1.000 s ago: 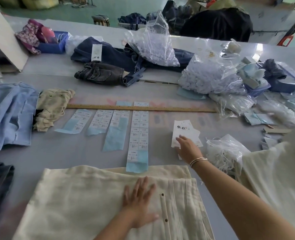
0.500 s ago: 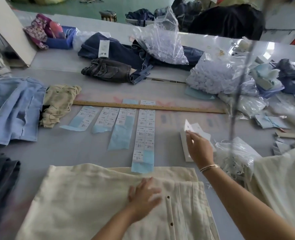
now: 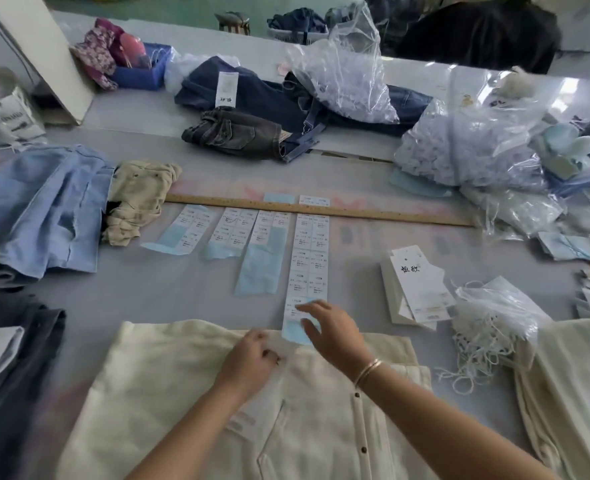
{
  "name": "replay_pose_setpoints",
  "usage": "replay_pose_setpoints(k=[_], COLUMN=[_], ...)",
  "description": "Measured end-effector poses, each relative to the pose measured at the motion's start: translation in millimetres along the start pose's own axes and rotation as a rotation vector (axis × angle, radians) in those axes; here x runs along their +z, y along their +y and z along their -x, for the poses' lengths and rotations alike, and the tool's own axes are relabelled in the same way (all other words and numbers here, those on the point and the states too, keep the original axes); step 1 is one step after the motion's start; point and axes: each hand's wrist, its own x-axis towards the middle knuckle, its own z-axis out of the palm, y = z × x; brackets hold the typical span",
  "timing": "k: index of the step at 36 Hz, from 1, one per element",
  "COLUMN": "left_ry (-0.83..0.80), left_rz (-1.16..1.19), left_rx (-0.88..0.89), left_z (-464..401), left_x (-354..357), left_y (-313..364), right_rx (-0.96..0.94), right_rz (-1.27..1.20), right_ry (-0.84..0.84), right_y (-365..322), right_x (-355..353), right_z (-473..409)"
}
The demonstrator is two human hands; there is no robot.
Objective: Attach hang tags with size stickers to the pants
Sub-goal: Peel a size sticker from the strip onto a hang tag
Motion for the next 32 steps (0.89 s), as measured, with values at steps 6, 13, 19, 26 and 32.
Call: replay_pose_setpoints(k=[6,13,19,26,32], left_ry=[-0.122,0.042,0.058,-0.050,-0.056], left_rz=[-0.469,-0.424,-0.445,-0.474,-0.495], left_rx=[0.363,0.445,0.447,0.358,0.342], left_z=[-1,8,3,-3,-3], left_x=[13,17,22,26,26], left_y=[-8,-9,-6,-7,-9], right_rx=[-0.095,-0.187,-0.306,-0.023,0.112], right_rz=[0.273,0.363,0.314,0.233,0.201], right_ry=[-0.345,-0.260,-0.102,-0.107,-0.096], right_y=[22,27,29,30,27], right_x=[17,27,25,30,34], right_z=[-34,-34,-33,-38,-47])
